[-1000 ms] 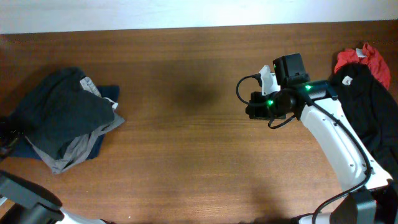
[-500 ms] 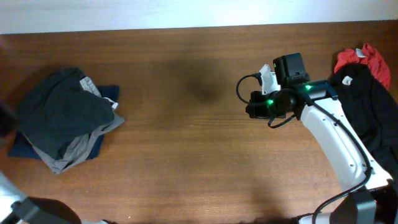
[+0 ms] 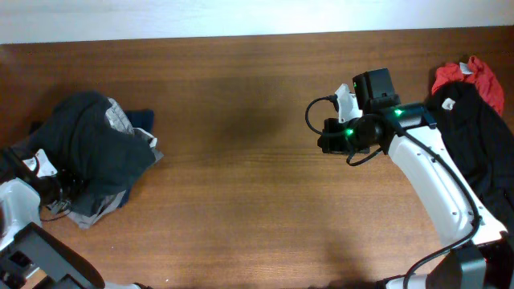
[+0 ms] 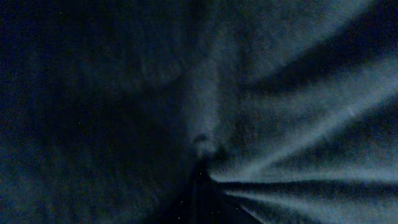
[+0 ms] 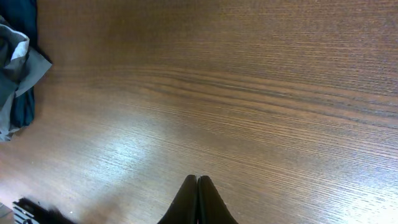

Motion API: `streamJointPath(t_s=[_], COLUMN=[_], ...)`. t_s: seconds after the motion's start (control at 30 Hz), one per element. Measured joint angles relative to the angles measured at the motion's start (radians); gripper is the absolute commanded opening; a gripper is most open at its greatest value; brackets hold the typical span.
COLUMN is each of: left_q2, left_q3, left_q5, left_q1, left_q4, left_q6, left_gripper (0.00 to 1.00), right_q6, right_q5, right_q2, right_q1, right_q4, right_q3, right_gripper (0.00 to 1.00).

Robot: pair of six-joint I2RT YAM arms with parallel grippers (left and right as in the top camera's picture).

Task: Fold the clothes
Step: 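Release the shirt on the stack and raise the left gripper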

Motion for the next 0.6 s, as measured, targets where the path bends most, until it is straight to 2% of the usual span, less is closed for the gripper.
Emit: streamJointPath(t_s=[0.1, 0.23, 0.47, 0.6], left_q2=[-0.019, -0.071, -0.243, -0.350], left_q3=[0.038, 0.164, 0.526, 0.662], left_q5=[0.032, 0.090, 0.132, 0.130], left_q1=[0.000, -0.002, -0.108, -0.261], left_q4=[-0.078, -0.230, -0.526, -0.612], left_q6=[0.004, 0.056, 0.265, 0.386], left_gripper=[0.17, 0.32, 0.45, 0.52], right_q6=[-0.003, -0.047, -0.141, -0.166], right_q5=[0.000, 0.000, 0.009, 0.014], right_q2=[0.000, 0.000, -0.053, -0.132], right_q1=[0.000, 0.000, 0.000, 0.000], right_q4=[-0.009, -0.045, -0.113, -0.142], right_q3=[0.008, 0.064, 0.264, 0.375], right_gripper=[0.05, 0.09, 0.16, 0.41])
